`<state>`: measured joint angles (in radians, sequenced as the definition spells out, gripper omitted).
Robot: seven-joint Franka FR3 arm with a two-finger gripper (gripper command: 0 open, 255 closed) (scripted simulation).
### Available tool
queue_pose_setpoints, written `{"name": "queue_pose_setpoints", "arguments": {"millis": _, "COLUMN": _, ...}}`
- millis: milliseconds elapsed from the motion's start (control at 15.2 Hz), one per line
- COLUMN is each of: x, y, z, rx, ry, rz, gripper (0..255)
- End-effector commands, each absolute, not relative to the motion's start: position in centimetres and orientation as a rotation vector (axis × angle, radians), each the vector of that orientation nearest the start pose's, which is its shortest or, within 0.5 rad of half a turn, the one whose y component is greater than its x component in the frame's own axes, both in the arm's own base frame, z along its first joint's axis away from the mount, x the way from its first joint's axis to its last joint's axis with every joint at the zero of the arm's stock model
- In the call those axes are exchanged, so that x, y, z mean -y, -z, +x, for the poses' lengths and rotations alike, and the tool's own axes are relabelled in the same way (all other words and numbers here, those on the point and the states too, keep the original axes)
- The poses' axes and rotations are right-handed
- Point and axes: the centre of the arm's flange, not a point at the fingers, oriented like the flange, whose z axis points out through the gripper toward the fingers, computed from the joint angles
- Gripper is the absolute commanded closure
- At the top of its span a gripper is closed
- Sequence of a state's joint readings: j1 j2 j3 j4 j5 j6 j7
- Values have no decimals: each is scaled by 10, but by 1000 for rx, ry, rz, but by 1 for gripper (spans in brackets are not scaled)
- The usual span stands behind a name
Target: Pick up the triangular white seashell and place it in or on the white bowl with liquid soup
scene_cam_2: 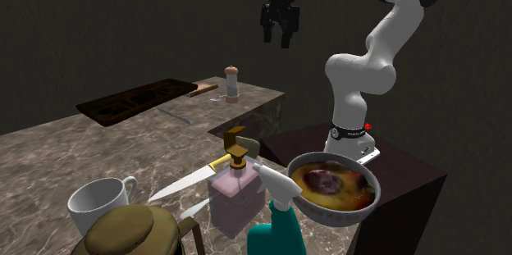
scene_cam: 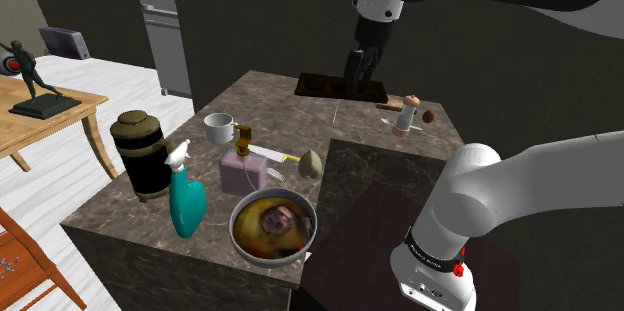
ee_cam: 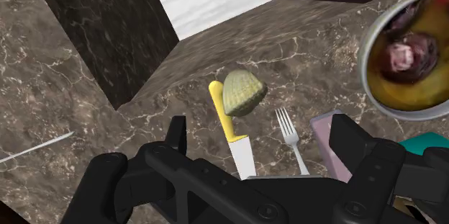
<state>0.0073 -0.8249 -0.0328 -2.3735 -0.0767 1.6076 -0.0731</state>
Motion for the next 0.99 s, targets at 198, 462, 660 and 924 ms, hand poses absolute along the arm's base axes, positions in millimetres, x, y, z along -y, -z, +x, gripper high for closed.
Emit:
{"name": "queue_pose_setpoints", "arguments": {"millis": 198, "x": 23, "y": -560, "z": 312, "rx": -1, "ry": 101, "rz": -3169, "gripper": 0}}
{"name": "queue_pose_setpoints", "arguments": {"millis": 462, "x": 27, "y": -511, "z": 329, "rx": -123, "ry": 114, "rz": -3132, "gripper": 0}}
{"name": "queue_pose_setpoints", "arguments": {"millis": 660, "x": 30, "y": -473, "z": 342, "rx": -213, "ry": 124, "rz": -3101, "gripper": 0}}
{"name": "queue_pose_setpoints", "arguments": {"millis": 924, "x": 34, "y": -424, "z": 359, "rx": -330, "ry": 137, "rz": -3056, "gripper": 0}}
